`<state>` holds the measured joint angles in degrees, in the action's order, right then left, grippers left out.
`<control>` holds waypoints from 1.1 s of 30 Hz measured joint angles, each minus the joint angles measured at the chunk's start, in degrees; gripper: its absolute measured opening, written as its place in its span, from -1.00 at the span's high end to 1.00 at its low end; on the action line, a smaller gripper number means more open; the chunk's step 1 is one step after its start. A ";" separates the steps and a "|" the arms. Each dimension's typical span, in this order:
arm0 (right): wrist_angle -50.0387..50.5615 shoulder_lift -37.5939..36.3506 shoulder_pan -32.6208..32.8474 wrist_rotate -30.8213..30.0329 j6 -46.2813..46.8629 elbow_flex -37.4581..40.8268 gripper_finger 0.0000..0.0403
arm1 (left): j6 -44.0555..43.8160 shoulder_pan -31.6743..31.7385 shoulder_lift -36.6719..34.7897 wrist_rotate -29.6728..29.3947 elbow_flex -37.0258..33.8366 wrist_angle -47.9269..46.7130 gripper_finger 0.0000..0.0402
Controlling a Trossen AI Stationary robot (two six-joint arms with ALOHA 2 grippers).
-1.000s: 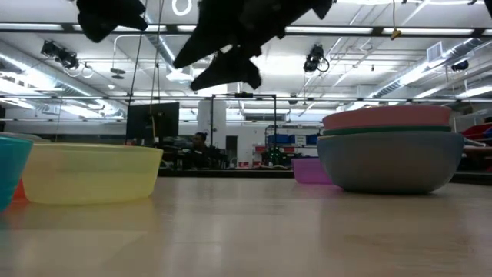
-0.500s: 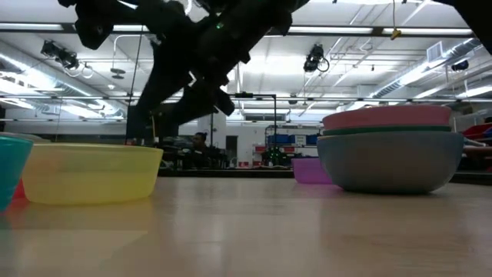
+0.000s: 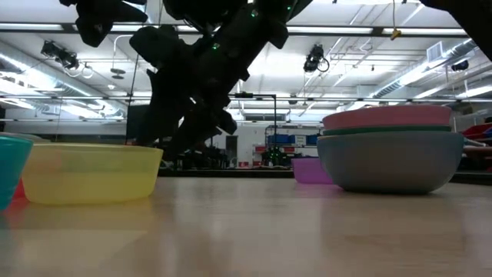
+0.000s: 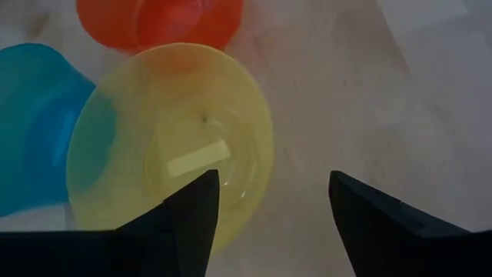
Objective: Nest bowls inside each other
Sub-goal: Stack the yellow bowl on top of light green bowl
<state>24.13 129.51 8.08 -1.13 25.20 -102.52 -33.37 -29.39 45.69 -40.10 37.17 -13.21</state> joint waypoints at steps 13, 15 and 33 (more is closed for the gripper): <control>0.20 2.62 0.54 1.37 0.80 0.04 -0.12 | 0.09 0.00 0.04 -0.09 0.02 -0.13 0.35; -0.11 2.62 0.50 1.33 0.78 0.04 -0.09 | 0.10 0.00 0.04 -0.09 0.01 -0.16 0.35; 1.96 2.13 -0.78 3.74 -1.95 0.06 0.99 | -0.29 0.00 0.07 -0.50 0.04 -0.40 0.35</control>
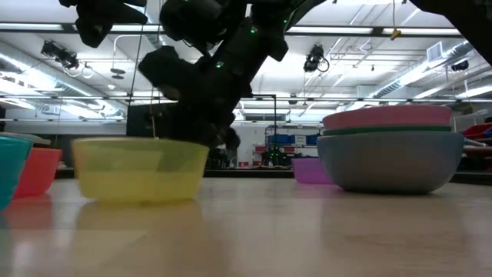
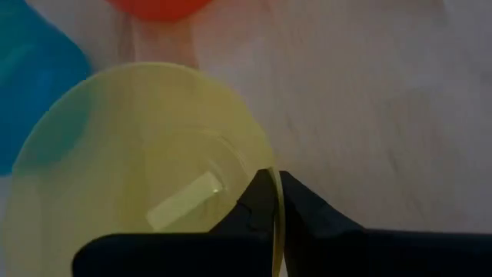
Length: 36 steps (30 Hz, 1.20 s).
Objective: Nest bowls inside each other
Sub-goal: Stack the yellow bowl on top of light green bowl
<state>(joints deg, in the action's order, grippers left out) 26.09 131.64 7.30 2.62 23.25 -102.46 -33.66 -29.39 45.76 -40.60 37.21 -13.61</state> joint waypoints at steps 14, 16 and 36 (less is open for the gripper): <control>37.18 -20.69 -0.61 -20.47 -1.38 0.20 1.00 | -4.69 0.00 -0.02 0.08 0.01 -7.49 0.35; 41.55 -23.58 -0.25 -22.45 0.95 1.90 1.00 | -5.60 0.00 -0.02 0.09 0.02 -8.50 0.35; 21.75 -56.57 2.73 -20.20 23.71 46.52 0.97 | -5.65 0.02 -0.02 0.11 0.02 -8.81 0.35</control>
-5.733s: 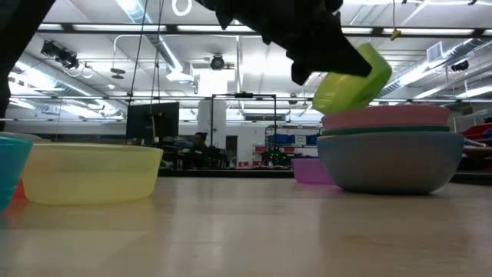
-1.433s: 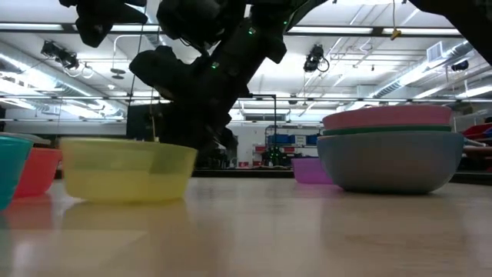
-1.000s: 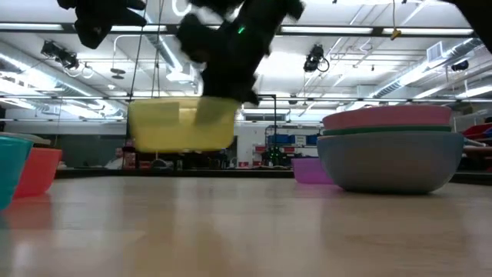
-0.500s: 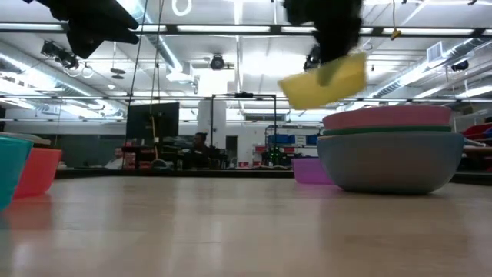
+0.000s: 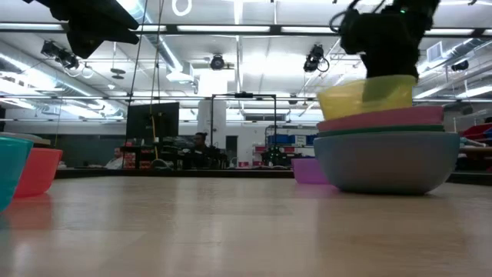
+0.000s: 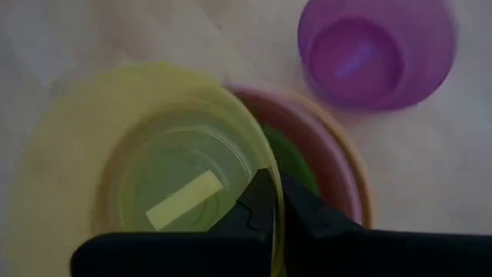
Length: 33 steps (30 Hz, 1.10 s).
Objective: Nest bowls inside each other
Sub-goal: Stack the yellow bowl on top of light green bowl, then stack the orange bowl on top of yellow bowl
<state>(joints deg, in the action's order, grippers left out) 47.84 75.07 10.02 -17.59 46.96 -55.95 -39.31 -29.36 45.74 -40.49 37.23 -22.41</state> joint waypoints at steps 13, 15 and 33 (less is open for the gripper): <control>-0.47 -2.69 1.26 2.97 8.49 5.85 0.22 | 0.02 -0.02 0.00 -0.02 0.00 -0.15 0.35; 0.47 -2.90 1.58 1.22 8.89 5.39 0.14 | 0.02 -0.01 0.00 -0.03 0.00 -0.18 0.35; 1.59 -14.95 8.44 -8.93 15.77 4.40 0.12 | 0.01 0.00 0.00 4.19 0.00 -7.49 0.35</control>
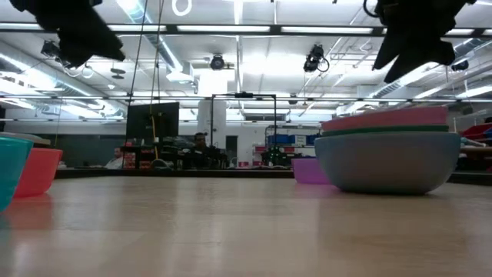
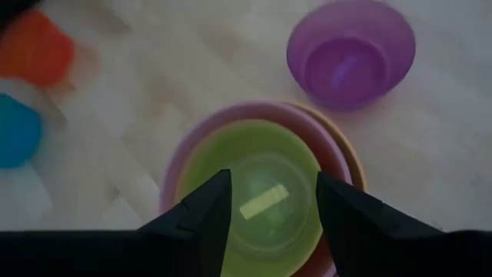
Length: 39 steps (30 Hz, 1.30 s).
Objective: Nest bowls inside each other
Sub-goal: Stack the orange bowl on top of yellow bowl
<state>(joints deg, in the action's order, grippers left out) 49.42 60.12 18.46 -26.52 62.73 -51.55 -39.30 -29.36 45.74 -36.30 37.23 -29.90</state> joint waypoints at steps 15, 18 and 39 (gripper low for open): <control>-0.11 3.71 2.56 -3.92 2.35 -0.04 0.14 | -6.73 -0.05 0.74 21.75 0.00 -21.70 0.35; -0.22 5.41 2.56 -3.92 2.33 -0.03 0.14 | -3.62 -0.07 2.36 23.97 0.00 -25.00 0.35; -1.82 8.19 2.53 -3.86 2.09 -0.04 0.14 | -5.93 -0.04 18.43 24.73 0.00 -23.57 0.35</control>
<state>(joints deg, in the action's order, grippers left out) 47.61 68.31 20.99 -30.38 64.82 -51.59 -45.24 -29.41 64.17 -11.58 37.23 -53.47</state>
